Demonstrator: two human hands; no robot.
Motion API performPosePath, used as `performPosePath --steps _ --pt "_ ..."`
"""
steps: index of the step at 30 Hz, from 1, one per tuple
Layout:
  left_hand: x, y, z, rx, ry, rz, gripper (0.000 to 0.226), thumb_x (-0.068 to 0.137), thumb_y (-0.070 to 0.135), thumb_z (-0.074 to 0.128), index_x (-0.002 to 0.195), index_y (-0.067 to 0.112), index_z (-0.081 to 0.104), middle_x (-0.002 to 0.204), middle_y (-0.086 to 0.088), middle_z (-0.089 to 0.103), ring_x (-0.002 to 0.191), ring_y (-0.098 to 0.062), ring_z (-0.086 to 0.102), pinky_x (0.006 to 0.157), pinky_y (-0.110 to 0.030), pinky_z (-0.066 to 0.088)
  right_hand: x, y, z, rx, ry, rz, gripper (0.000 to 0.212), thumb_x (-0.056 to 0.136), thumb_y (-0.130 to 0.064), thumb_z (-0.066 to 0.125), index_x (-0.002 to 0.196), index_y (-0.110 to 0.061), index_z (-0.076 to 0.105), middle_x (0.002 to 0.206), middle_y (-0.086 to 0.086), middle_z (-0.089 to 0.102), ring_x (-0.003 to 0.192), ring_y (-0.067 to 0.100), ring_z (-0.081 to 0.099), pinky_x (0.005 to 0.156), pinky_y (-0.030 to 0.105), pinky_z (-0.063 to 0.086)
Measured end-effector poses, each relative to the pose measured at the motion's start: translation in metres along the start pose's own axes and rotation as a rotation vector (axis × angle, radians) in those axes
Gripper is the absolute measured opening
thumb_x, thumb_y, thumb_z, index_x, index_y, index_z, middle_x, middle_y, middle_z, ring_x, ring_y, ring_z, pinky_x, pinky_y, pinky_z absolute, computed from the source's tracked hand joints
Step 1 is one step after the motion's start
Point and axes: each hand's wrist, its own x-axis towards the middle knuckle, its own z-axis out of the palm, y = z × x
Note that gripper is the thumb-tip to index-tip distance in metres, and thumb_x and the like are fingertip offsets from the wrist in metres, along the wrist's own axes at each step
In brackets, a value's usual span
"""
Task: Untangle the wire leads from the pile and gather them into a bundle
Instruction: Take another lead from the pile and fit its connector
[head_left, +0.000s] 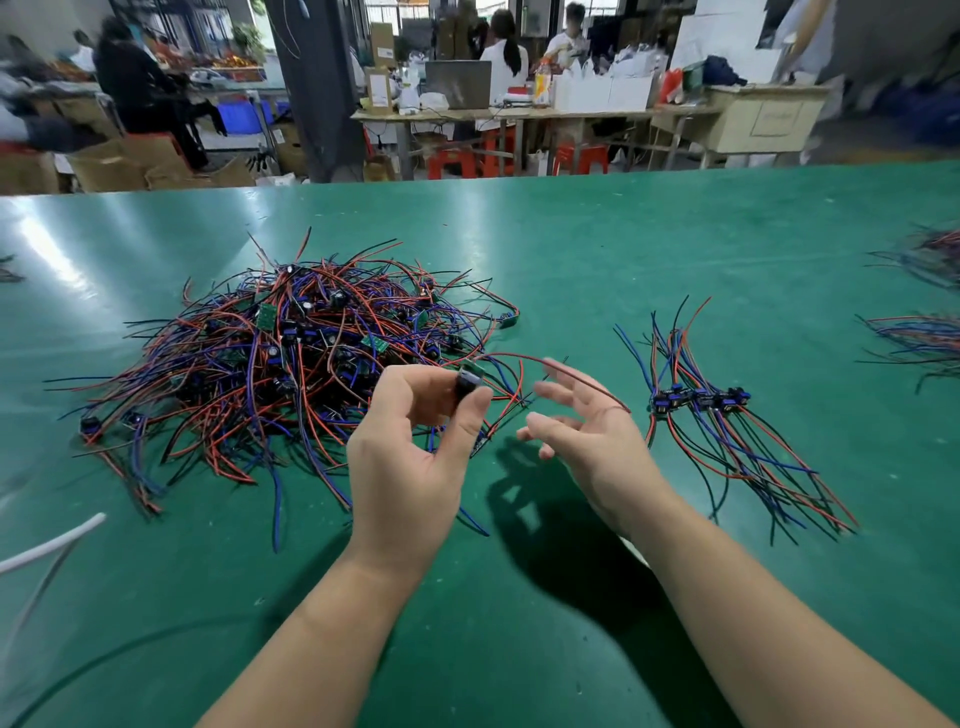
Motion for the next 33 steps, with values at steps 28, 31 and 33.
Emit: performPosePath --steps 28,31,33 --pt "0.009 -0.025 -0.01 0.499 -0.115 -0.067 0.04 0.079 0.013 0.073 0.118 0.013 0.063 0.126 -0.008 0.054 0.111 -0.022 0.049 0.102 -0.018 0.023 0.116 -0.166 -0.017 0.135 -0.002 -0.241 0.01 0.091 -0.006 0.058 0.094 -0.012 0.066 0.087 0.006 0.074 0.084 0.019 0.071 0.063 0.023 0.051" --pt "0.008 -0.023 -0.009 0.539 -0.162 -0.105 0.051 0.077 0.015 0.073 0.125 0.015 0.059 0.134 -0.01 0.046 0.115 -0.025 0.04 0.101 -0.017 0.016 0.135 -0.172 -0.006 0.136 0.102 -0.229 0.011 0.088 -0.004 0.063 0.096 -0.009 0.067 0.095 0.01 0.074 0.085 0.021 0.071 0.058 0.022 0.05" --pt "0.006 -0.023 -0.008 0.556 -0.201 -0.086 0.05 0.076 0.015 0.073 0.124 0.015 0.059 0.133 -0.008 0.047 0.113 -0.025 0.039 0.1 -0.02 0.02 0.145 -0.163 -0.001 0.084 0.158 -0.195 0.012 0.089 -0.004 0.062 0.097 -0.011 0.068 0.095 0.007 0.074 0.079 0.018 0.07 0.052 0.019 0.044"
